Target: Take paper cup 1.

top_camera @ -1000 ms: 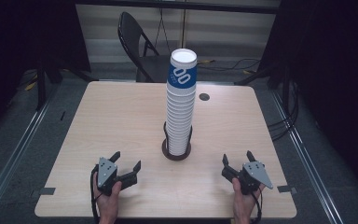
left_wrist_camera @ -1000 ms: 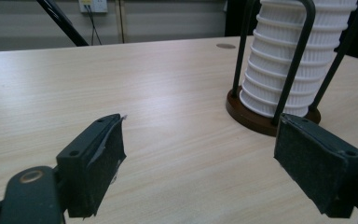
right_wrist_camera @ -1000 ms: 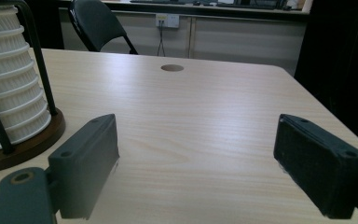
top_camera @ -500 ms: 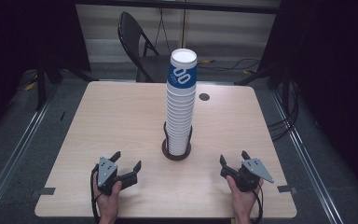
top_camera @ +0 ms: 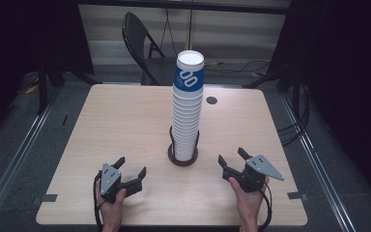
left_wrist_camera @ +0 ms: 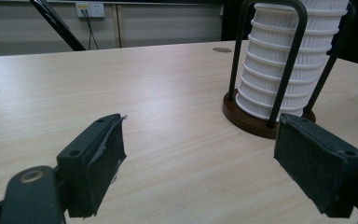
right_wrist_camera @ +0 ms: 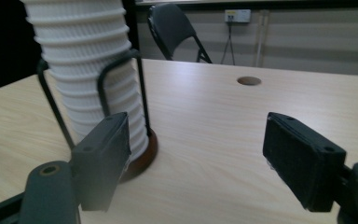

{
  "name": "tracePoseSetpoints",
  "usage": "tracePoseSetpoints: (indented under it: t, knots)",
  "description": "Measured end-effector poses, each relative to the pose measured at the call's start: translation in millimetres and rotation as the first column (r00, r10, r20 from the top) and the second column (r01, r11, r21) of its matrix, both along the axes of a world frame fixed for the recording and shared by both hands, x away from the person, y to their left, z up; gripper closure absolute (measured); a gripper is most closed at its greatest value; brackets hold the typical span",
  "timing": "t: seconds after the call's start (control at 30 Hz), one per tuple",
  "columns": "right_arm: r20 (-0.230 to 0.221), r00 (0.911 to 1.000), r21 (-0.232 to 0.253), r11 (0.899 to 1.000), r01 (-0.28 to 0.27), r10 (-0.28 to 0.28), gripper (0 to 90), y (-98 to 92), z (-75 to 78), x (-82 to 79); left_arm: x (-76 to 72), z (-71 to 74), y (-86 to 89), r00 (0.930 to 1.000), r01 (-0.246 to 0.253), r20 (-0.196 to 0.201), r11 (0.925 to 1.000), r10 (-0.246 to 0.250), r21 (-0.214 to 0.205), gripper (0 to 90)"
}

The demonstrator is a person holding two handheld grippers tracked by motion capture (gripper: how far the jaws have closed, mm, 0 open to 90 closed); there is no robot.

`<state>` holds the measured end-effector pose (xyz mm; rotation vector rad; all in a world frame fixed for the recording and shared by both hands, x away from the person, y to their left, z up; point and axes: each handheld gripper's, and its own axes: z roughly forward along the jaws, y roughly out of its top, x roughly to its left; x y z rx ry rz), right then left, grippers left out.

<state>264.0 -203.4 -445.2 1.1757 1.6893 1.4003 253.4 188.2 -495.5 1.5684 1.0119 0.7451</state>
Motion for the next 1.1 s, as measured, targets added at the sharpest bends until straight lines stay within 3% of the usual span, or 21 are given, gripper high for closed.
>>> tracePoseSetpoints:
  t: [0.07,0.37,0.6,0.63,0.67,0.83,0.87,1.1]
  knots:
    - [0.007,0.9987,0.008,0.999,-0.051,0.051,24.5,7.7,11.4,2.2,-0.1,-0.1,0.4,1.0000,0.003,0.003,1.0000,-0.003,-0.003,16.0]
    - [0.048,0.9911,0.023,0.992,-0.126,0.124,24.6,20.1,42.8,7.0,0.5,0.0,-0.2,1.0000,0.004,-0.002,1.0000,-0.004,0.001,16.0]
    - [0.088,0.9759,0.029,0.979,-0.203,0.200,21.0,30.4,81.0,17.5,0.3,0.1,-0.3,0.9999,0.010,-0.002,0.9999,-0.010,0.005,16.1]
    - [0.088,0.9759,0.029,0.979,-0.203,0.200,21.0,30.4,81.0,17.5,0.3,0.1,-0.3,0.9999,0.010,-0.002,0.9999,-0.010,0.005,16.0]
    - [0.087,0.9709,0.018,0.974,-0.226,0.223,18.8,35.1,92.5,21.3,0.2,0.1,-0.9,0.9999,0.012,-0.002,0.9999,-0.012,0.008,16.0]
    - [0.107,0.9658,0.011,0.971,-0.239,0.237,19.3,41.8,110.7,26.2,0.1,0.2,-1.8,1.0000,0.009,-0.002,0.9998,-0.009,0.017,16.1]
    - [0.114,0.9608,0.012,0.967,-0.255,0.252,18.2,44.8,120.5,28.5,0.0,0.2,-2.3,0.9999,0.011,-0.001,0.9998,-0.011,0.019,16.1]
    - [0.147,0.9468,0.034,0.955,-0.294,0.286,15.2,51.6,147.1,33.6,0.2,0.3,-2.5,0.9998,0.019,-0.001,0.9995,-0.019,0.026,16.1]
